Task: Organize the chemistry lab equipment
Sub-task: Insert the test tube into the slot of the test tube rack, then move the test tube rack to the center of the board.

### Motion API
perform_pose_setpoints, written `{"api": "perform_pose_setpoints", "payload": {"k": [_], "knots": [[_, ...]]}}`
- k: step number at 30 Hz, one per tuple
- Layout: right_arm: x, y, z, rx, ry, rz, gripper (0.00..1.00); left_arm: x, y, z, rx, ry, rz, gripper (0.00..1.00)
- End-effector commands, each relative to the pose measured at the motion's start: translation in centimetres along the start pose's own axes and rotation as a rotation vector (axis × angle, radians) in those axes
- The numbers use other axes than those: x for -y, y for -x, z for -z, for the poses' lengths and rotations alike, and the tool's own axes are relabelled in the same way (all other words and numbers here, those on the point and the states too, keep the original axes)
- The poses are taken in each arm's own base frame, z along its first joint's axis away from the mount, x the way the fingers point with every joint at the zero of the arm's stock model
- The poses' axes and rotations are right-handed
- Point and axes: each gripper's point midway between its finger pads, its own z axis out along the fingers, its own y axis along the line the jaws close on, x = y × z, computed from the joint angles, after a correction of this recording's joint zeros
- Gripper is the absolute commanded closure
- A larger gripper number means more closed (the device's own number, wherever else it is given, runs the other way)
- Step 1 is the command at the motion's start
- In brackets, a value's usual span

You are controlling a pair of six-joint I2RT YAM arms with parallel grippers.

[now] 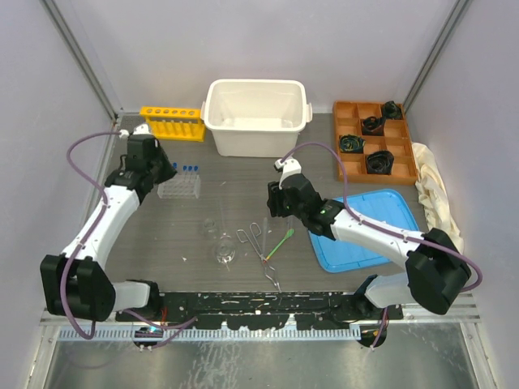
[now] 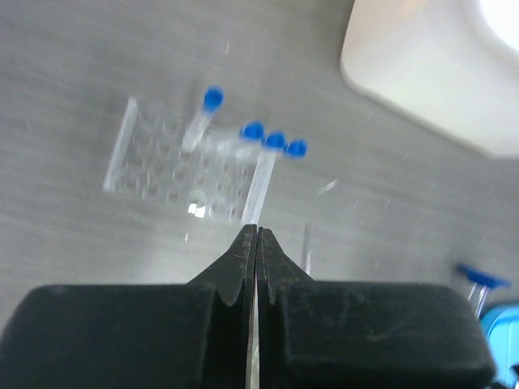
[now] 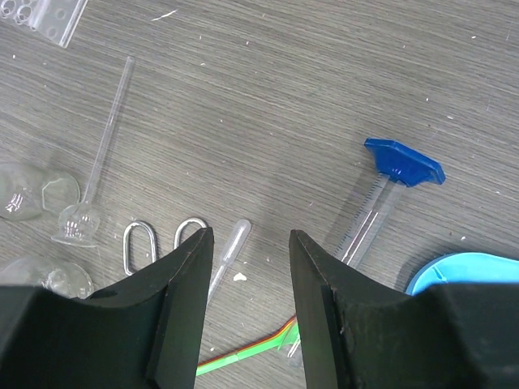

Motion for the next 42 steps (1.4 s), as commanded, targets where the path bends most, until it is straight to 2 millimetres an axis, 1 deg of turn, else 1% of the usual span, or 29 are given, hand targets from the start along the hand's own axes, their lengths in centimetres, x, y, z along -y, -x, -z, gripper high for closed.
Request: {"api": "perform_pose_setpoints", "payload": {"k": [1,3,6,12,18,22,28,35,38,42], "knots": [[-0.8,3.1,1.0,0.105,0.037,-0.039,0.52,-1.8,-7.3,0.9,-0.308,0.036,-0.013,1.00],[-0.9,3.1,1.2,0.107,0.040,-0.043,0.52,-2.3,-8.7,0.5,-0.358,0.054,-0.017,1.00],[-0.9,3.2,1.5,0.108,0.045,-0.046,0.52,-2.3,-10.1,-0.6,-0.403,0.051,-0.001,1.00],[-0.7,2.9,2.1,0.101,0.043,-0.049,0.52,-2.4,-12.1,-3.1,-0.482,0.068,0.017,1.00],[-0.4,2.7,2.2,0.103,0.034,-0.059,0.52,-3.4,-13.6,-5.3,-0.538,0.123,0.012,1.00],[-0.5,2.7,2.2,0.103,0.034,-0.062,0.52,-4.1,-13.2,-6.3,-0.528,0.173,-0.011,1.00],[-0.5,2.7,2.0,0.100,0.035,-0.063,0.52,-3.9,-12.2,-8.2,-0.503,0.196,-0.010,1.00],[-0.3,3.0,2.4,0.117,0.028,-0.056,0.52,-4.2,-12.3,-10.1,-0.519,0.226,-0.030,1.00],[-0.3,2.8,2.3,0.113,0.027,-0.052,0.52,-4.6,-12.2,-10.8,-0.516,0.249,-0.040,1.00],[-0.2,2.6,2.1,0.106,0.024,-0.051,0.52,-5.5,-11.1,-11.8,-0.500,0.282,-0.046,1.00]]}}
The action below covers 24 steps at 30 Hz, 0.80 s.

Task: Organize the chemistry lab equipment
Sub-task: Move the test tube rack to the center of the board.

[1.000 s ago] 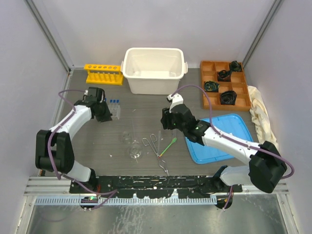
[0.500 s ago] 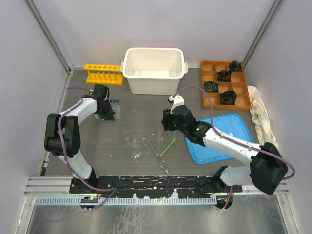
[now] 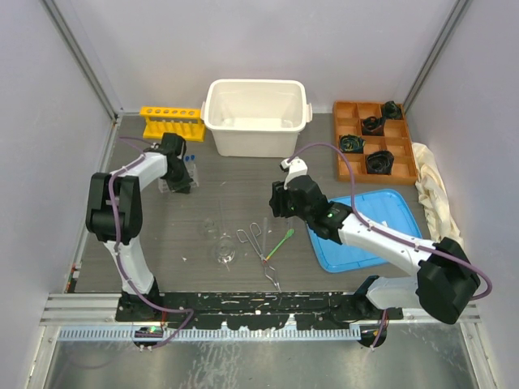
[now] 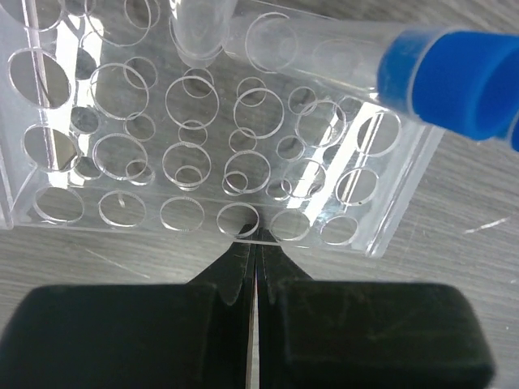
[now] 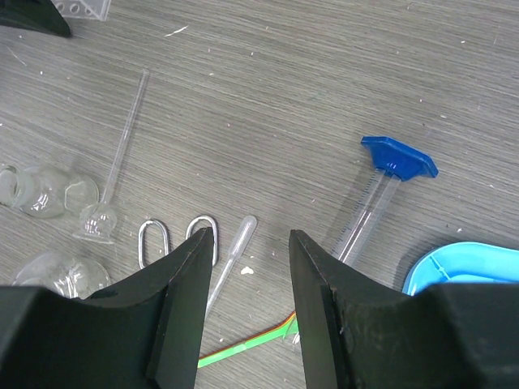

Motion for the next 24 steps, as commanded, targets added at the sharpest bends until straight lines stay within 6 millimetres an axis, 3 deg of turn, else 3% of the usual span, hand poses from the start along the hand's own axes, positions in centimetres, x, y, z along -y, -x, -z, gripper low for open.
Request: {"api": "perform_pose_setpoints", "payload": {"k": [1,11,24], "knots": [[-0.2,1.7,0.3,0.064,0.008,-0.015,0.52,-0.9,3.4,0.0,0.066,0.040,0.014,1.00],[-0.4,2.1,-0.3,0.066,0.009,-0.003,0.52,-1.3,8.2,-0.2,0.118,0.083,0.002,1.00],[0.7,2.8,-0.4,0.074,-0.043,0.016,0.52,-0.2,11.5,-3.7,0.111,0.087,0.005,1.00]]}}
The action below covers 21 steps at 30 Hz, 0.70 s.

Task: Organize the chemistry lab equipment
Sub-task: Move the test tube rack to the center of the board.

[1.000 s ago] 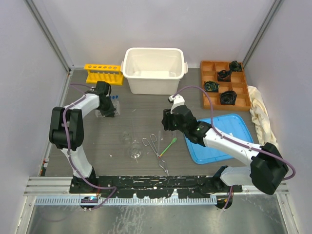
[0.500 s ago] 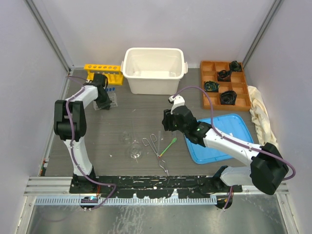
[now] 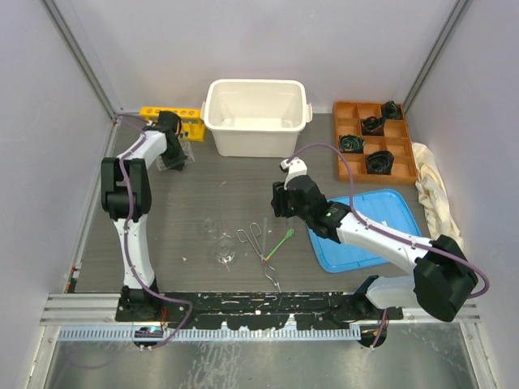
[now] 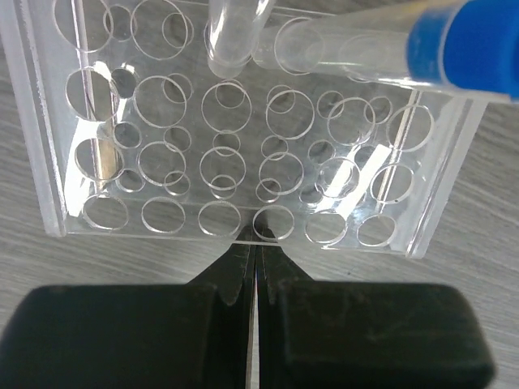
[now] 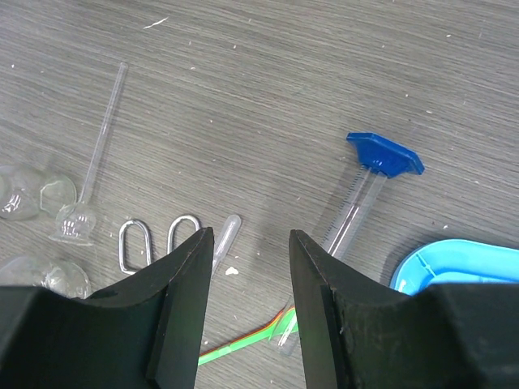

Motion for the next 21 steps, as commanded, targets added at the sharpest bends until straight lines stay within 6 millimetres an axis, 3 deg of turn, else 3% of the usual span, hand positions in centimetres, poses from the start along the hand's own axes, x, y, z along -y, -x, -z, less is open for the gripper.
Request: {"api": "perform_pose_setpoints", "payload": {"k": [1,12,21], "knots": [[0.0,3.4,0.2,0.090,-0.019,-0.008,0.52,-0.4,1.9,-0.3,0.023,0.014,-0.002,1.00],[0.0,3.4,-0.3,0.079,-0.022,-0.005,0.52,-3.0,5.1,-0.8,0.057,0.049,0.033,1.00],[0.2,3.5,-0.9,0.072,-0.032,-0.005,0.52,-1.9,7.4,-1.5,0.091,0.008,0.051,1.00]]}}
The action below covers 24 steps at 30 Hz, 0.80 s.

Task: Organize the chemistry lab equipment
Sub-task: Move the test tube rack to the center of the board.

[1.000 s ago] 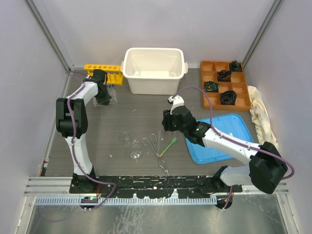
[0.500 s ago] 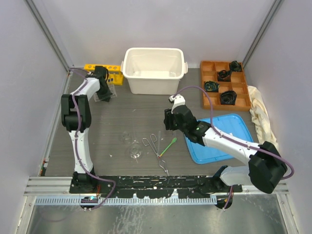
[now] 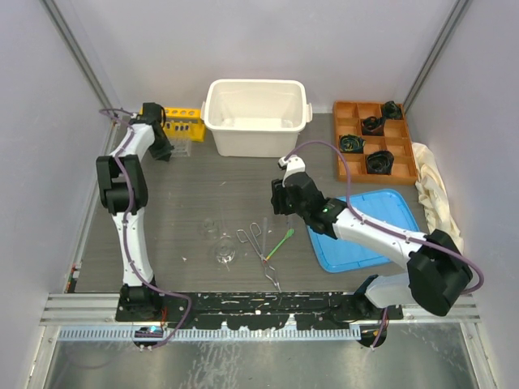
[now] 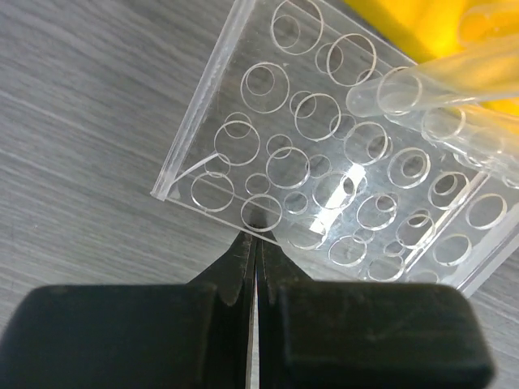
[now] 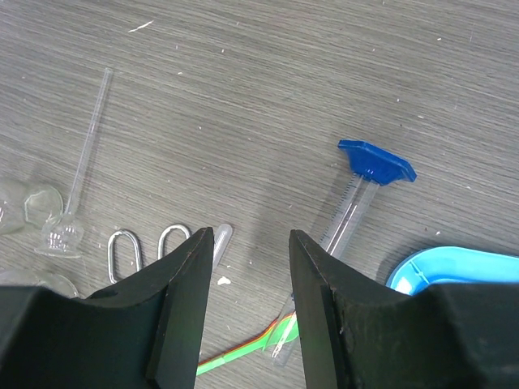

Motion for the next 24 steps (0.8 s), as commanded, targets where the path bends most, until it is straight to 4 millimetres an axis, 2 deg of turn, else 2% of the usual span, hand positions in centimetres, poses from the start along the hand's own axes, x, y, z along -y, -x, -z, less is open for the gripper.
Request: {"api": "perform_pose_setpoints", "payload": {"k": [1,8,14,15,18,21,24], "knots": [[-0.3,3.2,0.0,0.082,0.002,-0.011,0.52,1.1,2.0,0.2,0.046,-0.026,-0.009,1.00],[0.0,3.1,-0.4,0.071,-0.012,-0.012,0.52,2.5,2.7,-0.8,0.043,-0.072,0.013,1.00],[-0.2,3.9,0.3,0.069,-0.005,-0.007,0.51,1.9,1.6,1.2,0.009,-0.059,0.039,1.00],[-0.3,4.1,0.5,0.064,0.001,-0.004,0.50,1.5,0.7,1.4,-0.007,-0.054,0.046,0.95],[-1.2,5.5,1.7,0.049,0.036,0.005,0.48,1.5,-0.5,4.7,-0.012,-0.103,0.085,0.85],[-1.5,6.9,3.5,0.008,0.039,0.018,0.46,2.4,-1.6,8.8,0.009,-0.208,0.111,0.75],[-1.6,9.8,5.6,0.035,0.025,0.016,0.41,5.0,-1.8,14.5,0.085,-0.354,0.063,0.70]]}}
